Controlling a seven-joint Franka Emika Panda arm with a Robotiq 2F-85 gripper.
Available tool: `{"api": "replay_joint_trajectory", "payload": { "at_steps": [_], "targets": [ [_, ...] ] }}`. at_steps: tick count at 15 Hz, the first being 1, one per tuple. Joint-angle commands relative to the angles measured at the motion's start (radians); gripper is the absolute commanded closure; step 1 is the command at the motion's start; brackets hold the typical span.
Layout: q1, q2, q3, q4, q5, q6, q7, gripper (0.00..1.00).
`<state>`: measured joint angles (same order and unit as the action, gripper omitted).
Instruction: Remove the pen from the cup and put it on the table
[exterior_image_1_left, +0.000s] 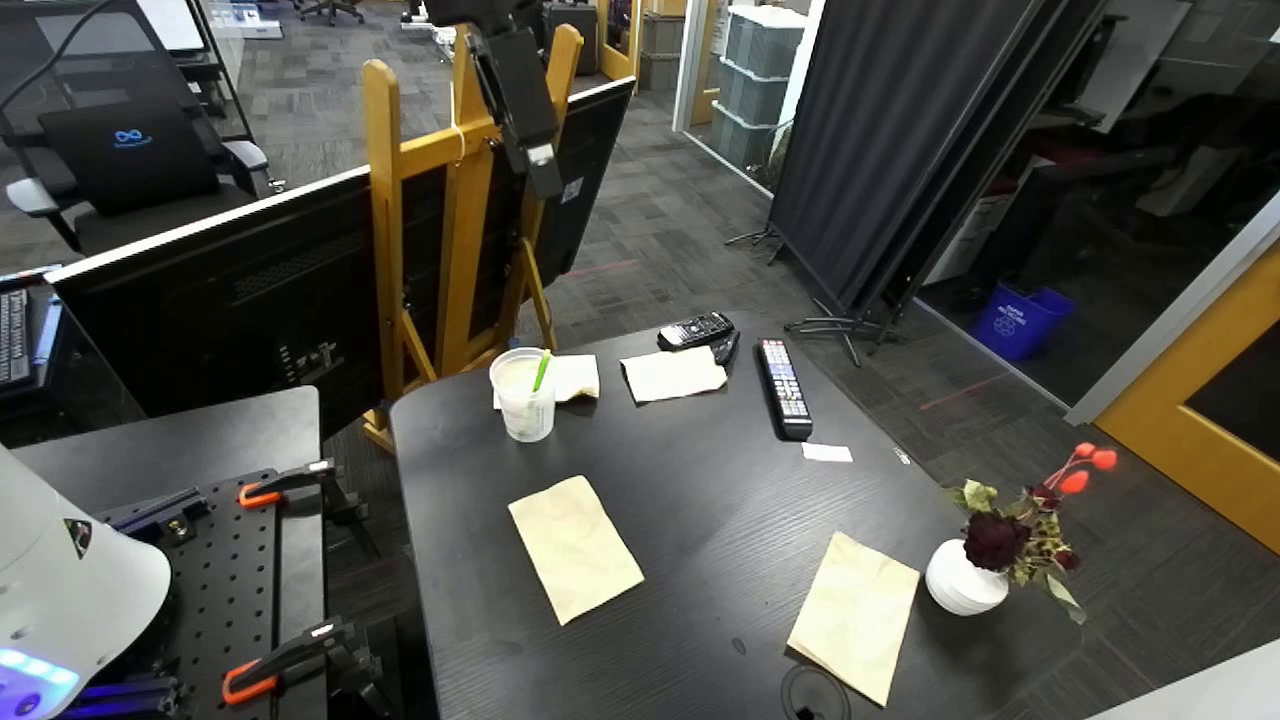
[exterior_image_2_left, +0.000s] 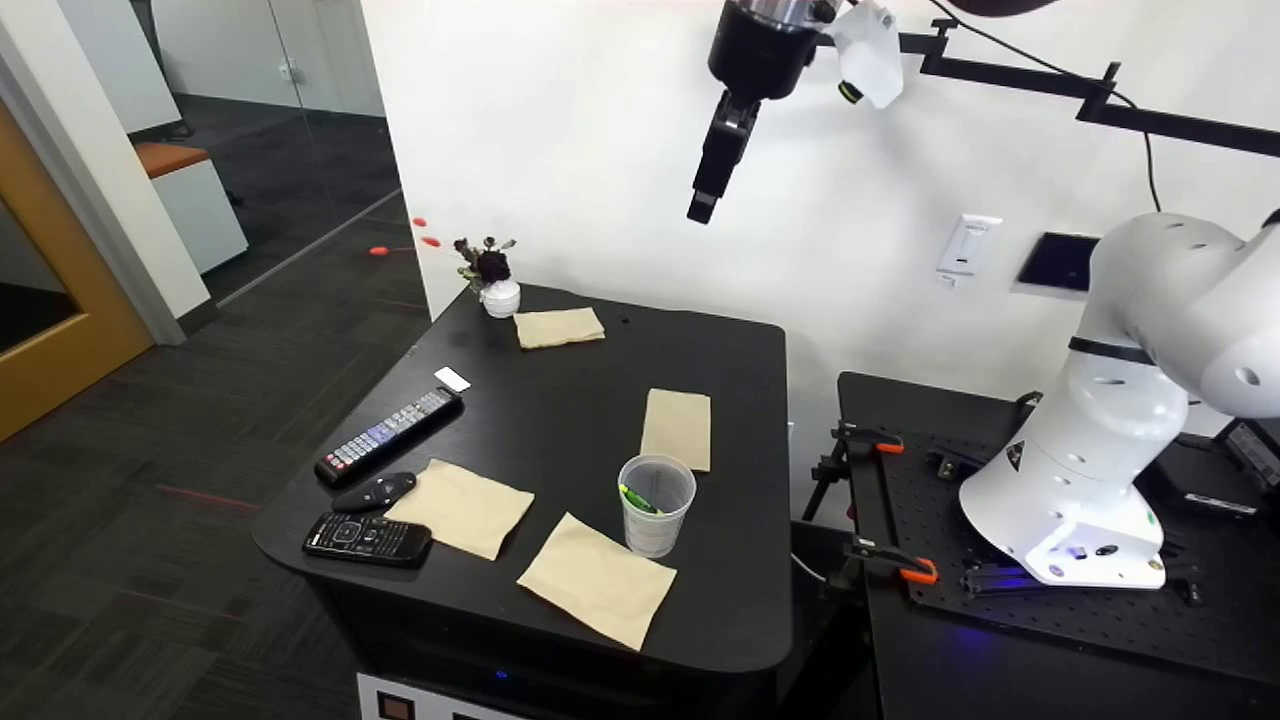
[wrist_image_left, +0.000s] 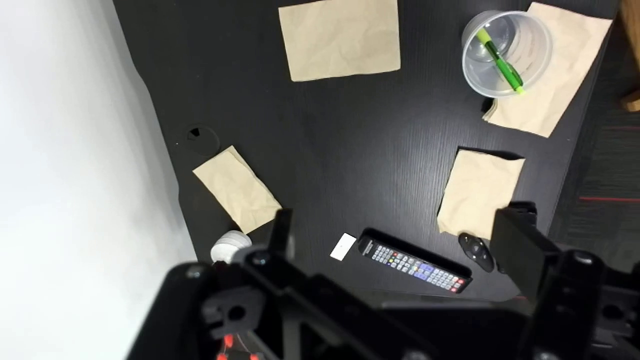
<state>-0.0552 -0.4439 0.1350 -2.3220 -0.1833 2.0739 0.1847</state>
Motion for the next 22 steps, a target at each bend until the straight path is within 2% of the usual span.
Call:
{"api": "replay_joint_trajectory", "payload": {
  "at_steps": [1, 9, 12, 17, 22],
  "targets": [
    [0.056, 0.006, -0.003, -0.022, 0.029, 0.013, -0.006, 0.0],
    [0.14, 0.012, 0.01, -0.126, 0.109, 0.028, -0.011, 0.0],
    [0.155, 0.017, 0.018, -0.19, 0.107, 0.102, -0.006, 0.0],
    [0.15, 0.067, 0.023, -0.284, 0.105, 0.316, 0.025, 0.0],
    [0.151, 0.17, 0.024, -0.305, 0.114, 0.457, 0.039, 0.0]
  ]
}}
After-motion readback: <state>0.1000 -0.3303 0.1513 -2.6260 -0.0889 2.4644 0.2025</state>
